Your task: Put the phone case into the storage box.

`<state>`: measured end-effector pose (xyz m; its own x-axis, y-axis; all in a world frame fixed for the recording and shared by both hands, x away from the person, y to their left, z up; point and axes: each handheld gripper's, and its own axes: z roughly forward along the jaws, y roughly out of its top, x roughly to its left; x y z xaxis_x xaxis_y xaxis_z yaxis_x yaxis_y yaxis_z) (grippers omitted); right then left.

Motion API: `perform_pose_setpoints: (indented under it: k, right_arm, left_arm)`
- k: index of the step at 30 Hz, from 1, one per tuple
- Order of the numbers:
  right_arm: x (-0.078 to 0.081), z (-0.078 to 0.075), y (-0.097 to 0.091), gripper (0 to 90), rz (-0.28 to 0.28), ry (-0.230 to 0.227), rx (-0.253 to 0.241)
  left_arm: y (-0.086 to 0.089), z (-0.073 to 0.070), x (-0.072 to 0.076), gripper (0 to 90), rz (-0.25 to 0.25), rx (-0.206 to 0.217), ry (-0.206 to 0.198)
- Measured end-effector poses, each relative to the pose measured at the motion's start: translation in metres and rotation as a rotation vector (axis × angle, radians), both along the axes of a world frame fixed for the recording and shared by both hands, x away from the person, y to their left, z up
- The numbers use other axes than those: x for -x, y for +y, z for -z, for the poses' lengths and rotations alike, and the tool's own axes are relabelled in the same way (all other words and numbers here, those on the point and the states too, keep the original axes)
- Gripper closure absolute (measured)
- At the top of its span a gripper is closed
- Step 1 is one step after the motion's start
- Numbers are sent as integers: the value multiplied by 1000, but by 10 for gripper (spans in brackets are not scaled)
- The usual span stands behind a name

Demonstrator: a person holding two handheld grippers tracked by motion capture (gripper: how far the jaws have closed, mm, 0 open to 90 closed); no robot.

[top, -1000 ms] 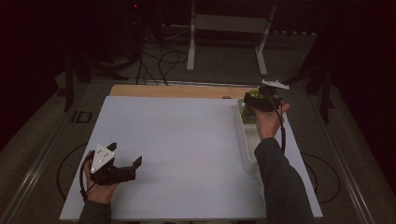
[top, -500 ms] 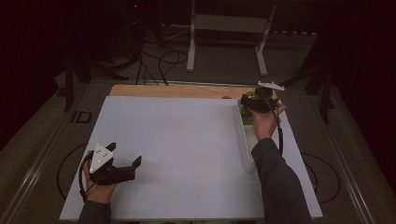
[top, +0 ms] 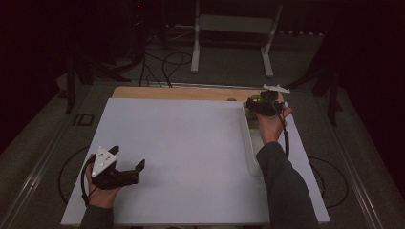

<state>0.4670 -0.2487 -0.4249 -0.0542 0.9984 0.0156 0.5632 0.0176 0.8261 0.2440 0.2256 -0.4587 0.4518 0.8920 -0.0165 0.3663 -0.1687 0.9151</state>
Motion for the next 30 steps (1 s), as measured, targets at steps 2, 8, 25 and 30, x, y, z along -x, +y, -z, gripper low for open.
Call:
perform_pose_setpoints:
  k: [2,8,25,30]
  right_arm:
    - [0,1,0,152,-5,4,3]
    - [-3,2,2,152,-14,-4,14]
    - [-7,5,4,152,-14,-15,31]
    - [-9,5,5,151,-15,-17,29]
  left_arm:
    - [0,0,0,1,1,0,1]
    - [0,0,0,1,0,2,1]
    - [1,0,0,1,1,1,1]
    - [1,0,0,1,-1,4,1]
